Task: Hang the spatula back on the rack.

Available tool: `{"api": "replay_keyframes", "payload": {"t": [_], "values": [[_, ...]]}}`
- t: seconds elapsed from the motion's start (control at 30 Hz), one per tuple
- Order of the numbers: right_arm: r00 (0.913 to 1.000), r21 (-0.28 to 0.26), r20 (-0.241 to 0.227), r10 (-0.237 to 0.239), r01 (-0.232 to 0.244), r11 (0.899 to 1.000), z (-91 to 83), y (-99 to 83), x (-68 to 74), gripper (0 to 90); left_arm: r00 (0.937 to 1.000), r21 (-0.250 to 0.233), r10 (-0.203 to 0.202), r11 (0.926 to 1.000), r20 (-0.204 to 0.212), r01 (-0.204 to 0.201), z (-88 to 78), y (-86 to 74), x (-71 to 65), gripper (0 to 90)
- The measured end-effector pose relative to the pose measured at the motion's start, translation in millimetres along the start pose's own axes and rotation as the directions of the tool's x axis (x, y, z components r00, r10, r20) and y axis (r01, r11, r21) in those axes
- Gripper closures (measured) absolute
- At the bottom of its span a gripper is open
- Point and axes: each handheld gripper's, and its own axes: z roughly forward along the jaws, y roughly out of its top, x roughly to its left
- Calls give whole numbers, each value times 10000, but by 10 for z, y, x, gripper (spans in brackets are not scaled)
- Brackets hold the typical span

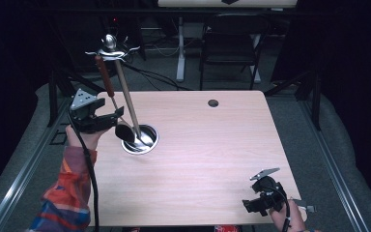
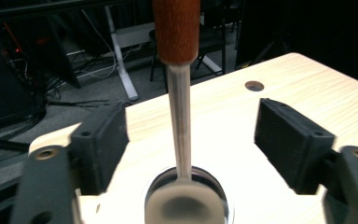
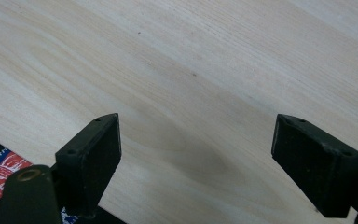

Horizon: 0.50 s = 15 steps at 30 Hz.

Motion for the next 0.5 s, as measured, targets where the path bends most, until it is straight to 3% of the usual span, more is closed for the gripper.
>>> {"api": "replay_keyframes", "payload": {"t": [0.2, 0.5], "values": [[9999, 22, 33, -100, 99, 9999, -9, 0, 2, 154, 9997, 226, -82, 9997, -250, 87, -58, -103, -9, 170], [9999, -6, -71, -118, 118, 9999, -4, 2, 15, 154, 9991, 806, -150, 9966, -387, 181, -56, -326, -47, 151]]}}
